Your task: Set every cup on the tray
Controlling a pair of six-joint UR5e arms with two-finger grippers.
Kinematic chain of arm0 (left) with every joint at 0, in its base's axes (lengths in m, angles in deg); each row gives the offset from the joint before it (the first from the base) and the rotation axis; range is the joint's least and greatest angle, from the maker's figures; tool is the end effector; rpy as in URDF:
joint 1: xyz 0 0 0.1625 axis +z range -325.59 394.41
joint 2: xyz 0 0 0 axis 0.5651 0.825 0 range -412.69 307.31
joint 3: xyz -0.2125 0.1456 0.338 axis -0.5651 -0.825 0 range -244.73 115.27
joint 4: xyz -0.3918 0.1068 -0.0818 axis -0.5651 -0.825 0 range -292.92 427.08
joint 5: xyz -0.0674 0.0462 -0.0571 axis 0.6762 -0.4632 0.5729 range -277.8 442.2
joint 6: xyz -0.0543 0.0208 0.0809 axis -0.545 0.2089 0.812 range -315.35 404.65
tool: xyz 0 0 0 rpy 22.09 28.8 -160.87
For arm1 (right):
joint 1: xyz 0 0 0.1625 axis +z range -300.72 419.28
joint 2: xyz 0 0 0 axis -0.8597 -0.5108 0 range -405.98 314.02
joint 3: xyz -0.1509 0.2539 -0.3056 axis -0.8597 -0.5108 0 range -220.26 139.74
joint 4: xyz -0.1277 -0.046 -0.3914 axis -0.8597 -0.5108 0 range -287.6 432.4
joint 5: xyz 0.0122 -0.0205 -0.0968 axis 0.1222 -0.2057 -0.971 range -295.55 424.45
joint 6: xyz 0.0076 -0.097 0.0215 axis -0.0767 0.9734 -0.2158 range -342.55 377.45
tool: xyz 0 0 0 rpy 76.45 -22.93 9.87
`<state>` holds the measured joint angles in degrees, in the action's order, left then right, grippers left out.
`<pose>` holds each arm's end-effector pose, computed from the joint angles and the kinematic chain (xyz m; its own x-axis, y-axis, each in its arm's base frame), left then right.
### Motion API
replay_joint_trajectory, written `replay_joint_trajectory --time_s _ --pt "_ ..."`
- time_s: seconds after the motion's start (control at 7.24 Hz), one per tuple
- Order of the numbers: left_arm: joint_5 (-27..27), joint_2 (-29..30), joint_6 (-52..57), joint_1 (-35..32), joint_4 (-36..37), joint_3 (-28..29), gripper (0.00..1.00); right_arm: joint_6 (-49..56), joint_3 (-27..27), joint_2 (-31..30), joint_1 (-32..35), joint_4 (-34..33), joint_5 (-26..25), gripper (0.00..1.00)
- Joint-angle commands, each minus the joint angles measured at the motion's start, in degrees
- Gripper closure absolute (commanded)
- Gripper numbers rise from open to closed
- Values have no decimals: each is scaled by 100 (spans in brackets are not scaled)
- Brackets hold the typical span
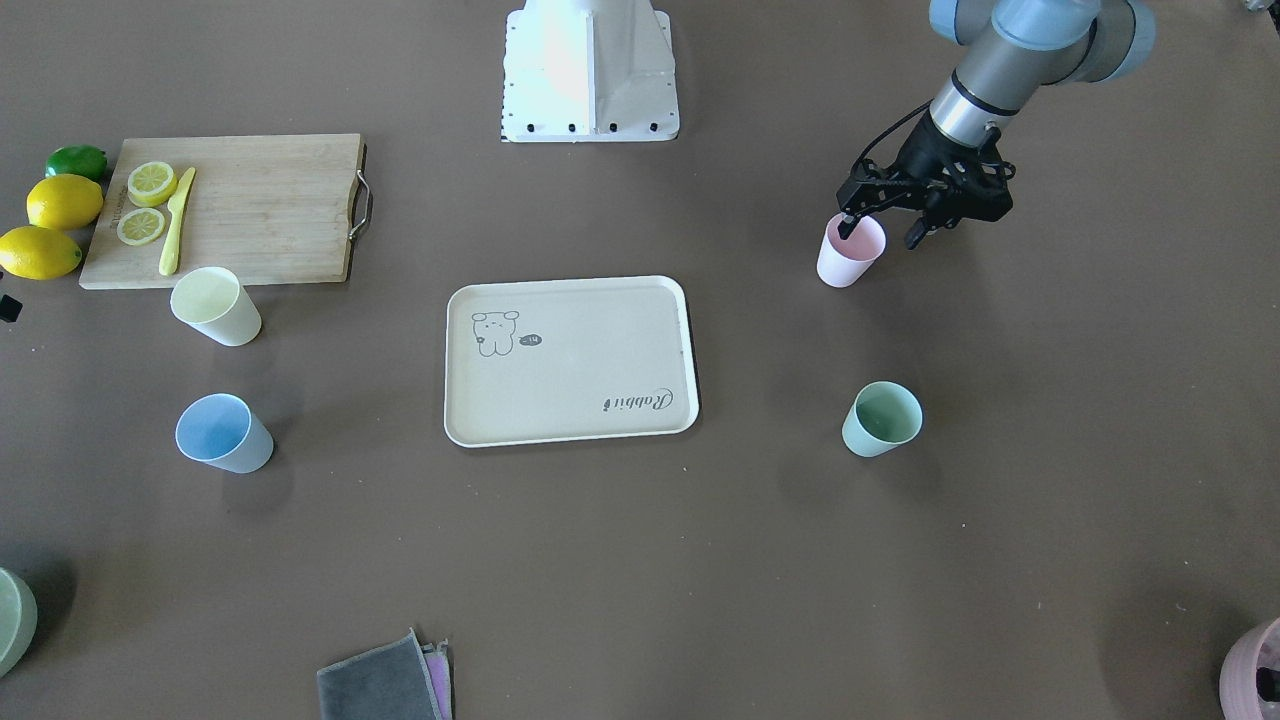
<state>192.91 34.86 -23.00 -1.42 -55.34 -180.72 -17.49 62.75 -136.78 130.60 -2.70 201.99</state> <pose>0.3273 -0.3572 0.4000 0.5375 0.0506 -0.8417 0.1143 0.9846 0.1322 -0.1025 -0.4898 0.5189 0.5992 0.0446 0.7993 -0.0709 0.9975 -0.0025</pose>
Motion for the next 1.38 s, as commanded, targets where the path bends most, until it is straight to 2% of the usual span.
replay_joint_trajectory --time_s 0.0,0.55,0.69,1.24 --pt "3 -265 278 -46 -62 -91 2 -398 8 36 -747 643 -463 0" --pt "12 -397 279 -55 -300 -82 2 -521 140 45 -1645 848 -729 0" --pt "38 -406 279 -73 -300 -90 2 -530 131 45 -1891 848 -929 0" --pt "39 -397 270 -12 -300 -99 2 -460 -132 -8 -1955 856 -993 2"
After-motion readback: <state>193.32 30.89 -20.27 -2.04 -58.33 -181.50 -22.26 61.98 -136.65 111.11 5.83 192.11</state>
